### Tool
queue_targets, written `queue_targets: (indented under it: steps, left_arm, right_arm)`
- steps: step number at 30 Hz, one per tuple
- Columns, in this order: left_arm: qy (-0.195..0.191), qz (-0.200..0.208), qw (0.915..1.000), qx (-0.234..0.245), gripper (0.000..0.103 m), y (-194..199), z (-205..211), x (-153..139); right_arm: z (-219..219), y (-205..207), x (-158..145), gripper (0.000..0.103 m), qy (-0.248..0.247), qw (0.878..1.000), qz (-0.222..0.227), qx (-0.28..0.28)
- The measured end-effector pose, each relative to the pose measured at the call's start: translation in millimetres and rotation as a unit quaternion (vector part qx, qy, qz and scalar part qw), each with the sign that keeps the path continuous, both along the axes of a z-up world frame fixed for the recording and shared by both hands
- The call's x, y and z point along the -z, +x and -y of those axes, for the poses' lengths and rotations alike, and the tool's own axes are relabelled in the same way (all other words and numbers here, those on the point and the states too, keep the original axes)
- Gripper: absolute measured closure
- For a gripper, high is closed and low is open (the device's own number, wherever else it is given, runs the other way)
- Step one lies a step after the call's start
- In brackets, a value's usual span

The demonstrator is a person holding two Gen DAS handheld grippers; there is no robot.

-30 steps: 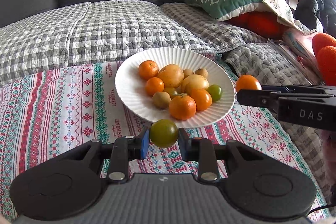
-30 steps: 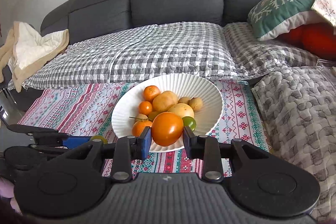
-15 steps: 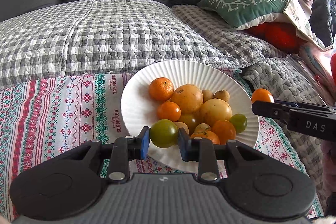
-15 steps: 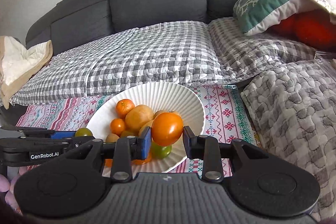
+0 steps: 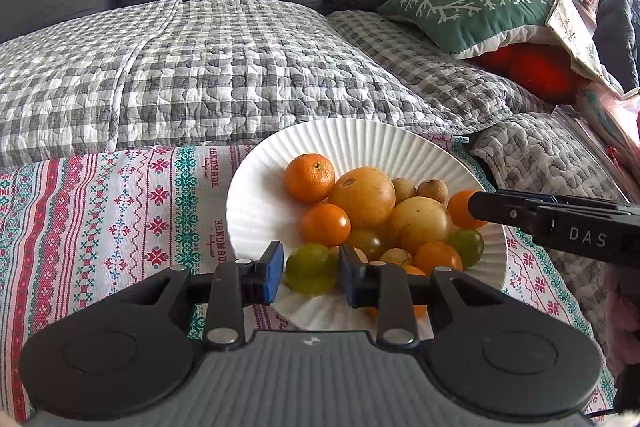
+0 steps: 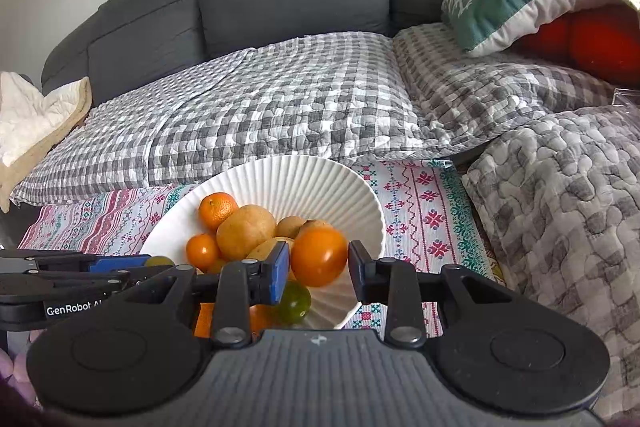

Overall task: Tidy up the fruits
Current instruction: 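Carry the green and orange tomatoes into the white plate with both tools, then open both tools to release the tomatoes in the plate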

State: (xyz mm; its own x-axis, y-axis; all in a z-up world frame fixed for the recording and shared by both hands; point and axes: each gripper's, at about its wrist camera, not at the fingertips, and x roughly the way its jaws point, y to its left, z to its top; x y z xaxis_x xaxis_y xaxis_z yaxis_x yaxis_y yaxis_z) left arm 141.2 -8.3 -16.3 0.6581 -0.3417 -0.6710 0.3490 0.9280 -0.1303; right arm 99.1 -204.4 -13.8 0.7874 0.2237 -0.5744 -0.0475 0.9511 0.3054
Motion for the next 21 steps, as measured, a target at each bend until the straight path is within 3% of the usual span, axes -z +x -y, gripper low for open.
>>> queue_targets:
  steps: [3,5,8,14,16,21]
  left_arm:
    - [0.001,0.005,1.0000,-0.001,0.076,-1,0,-1]
    - [0.003,0.009,0.9999,-0.003,0.070,-3,0,-2]
    - [0.006,0.016,0.9998,-0.010,0.055,-9,-1,-4]
    - [0.010,0.017,0.9995,-0.024,0.037,-26,-6,-15]
    - [0.000,0.015,0.9991,-0.039,0.021,-36,-10,-19]
    - [-0.003,0.004,0.9979,-0.065,0.011,-61,-18,-24]
  right_arm:
    - [0,-1,-2,0.071,0.001,1.000,0.005,0.001]
    - [-1,-2,-3,0.059,0.000,1.000,0.006,0.002]
    - [0,-5,-5,0.043,-0.002,1.000,0.005,0.009]
    - [6,-16,-16,0.027,0.009,1.000,0.009,0.024]
    - [9,-22,-20,0.021,0.015,0.999,0.006,0.034]
    - [13,-42,-29,0.013,0.018,0.998,-0.002,0.054]
